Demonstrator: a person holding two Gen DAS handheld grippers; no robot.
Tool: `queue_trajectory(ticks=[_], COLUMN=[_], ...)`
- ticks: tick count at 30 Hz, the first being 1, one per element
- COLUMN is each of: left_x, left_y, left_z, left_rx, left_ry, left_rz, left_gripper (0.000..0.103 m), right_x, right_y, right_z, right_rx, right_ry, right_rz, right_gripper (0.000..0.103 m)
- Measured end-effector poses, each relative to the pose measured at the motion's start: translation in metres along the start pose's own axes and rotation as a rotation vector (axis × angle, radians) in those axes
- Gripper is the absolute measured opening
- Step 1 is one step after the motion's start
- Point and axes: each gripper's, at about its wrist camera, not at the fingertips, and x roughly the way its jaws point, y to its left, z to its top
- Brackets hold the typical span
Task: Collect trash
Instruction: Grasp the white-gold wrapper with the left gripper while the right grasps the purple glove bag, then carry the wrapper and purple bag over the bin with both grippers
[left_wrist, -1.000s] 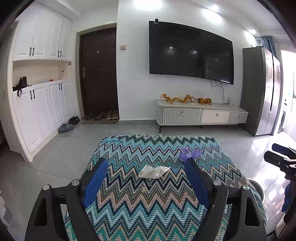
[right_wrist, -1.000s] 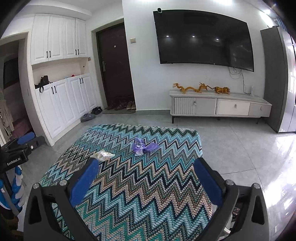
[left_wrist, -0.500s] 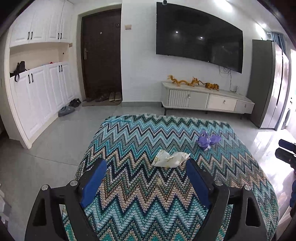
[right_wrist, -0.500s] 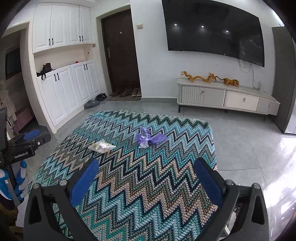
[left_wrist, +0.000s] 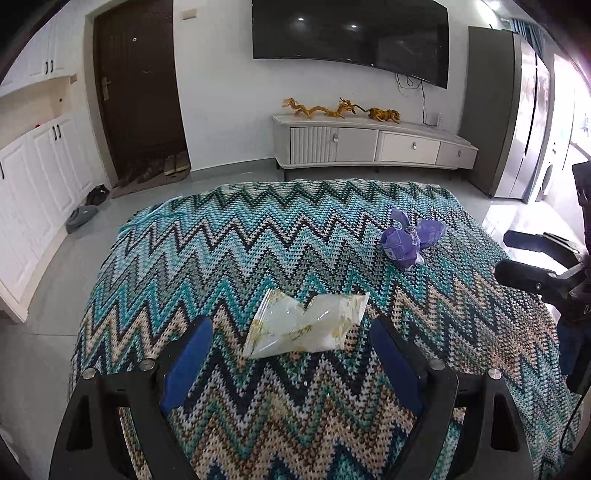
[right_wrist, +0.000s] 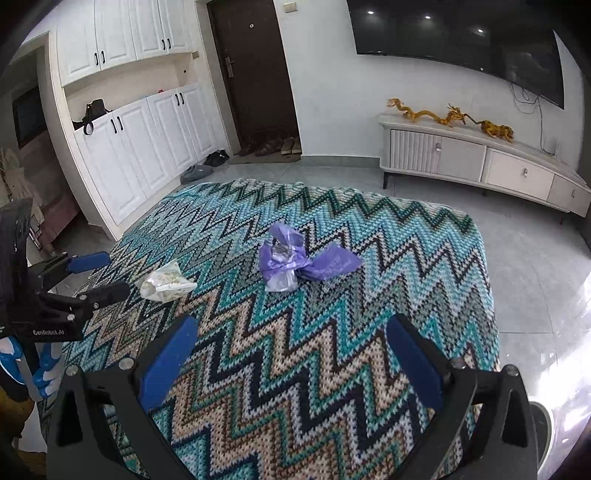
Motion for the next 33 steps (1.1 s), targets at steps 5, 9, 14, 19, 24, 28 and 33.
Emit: queue_trajectory(ticks=[5,9,14,19,24,28,33], left_x=[0.030,0.045,0.054,0.053,0.038,0.005,-0.043], left_y=[-0.009,-0.009,-0.002,0.000,0.005,-0.004,-0.017], left_z=[0.006,0.002,-0.003,-0.006,-0.010,-0.014,-0.014], left_rx=[0.045,0.036,-0.002,-0.009,-0.026,-0.015,-0.015], left_ry=[0.018,0.045,0.076,0.070,0.061,0.038,-0.021], left_rz=[-0.001,-0.020,-0.071,-0.082,-0.078,-0.064,-0.045], left_gripper=[0.086,0.066,0.042,0.026,0.016,0.012,0.012], right_x=[0.034,0.065,0.100,0.105,0.083,0.045,-0.011], right_y=[0.004,0.010,0.009,-0.005,-0.004,0.005,0.019], right_z=[0.028,0.041,0.036,0.032,0.022,0.011,-0.006], right_rx=[-0.055,-0.084,-0.065,-0.012,-0.009,-0.004,-0.018], right_ry=[-0.024,-0.023,0.040,0.070,0.066,0.032,-0.011], right_rz=[0.021,0.051,0.074,0.088,0.090,0.106,0.100], right_gripper=[0.103,0.102,0.065,0.043,0.040,0.040,0.040])
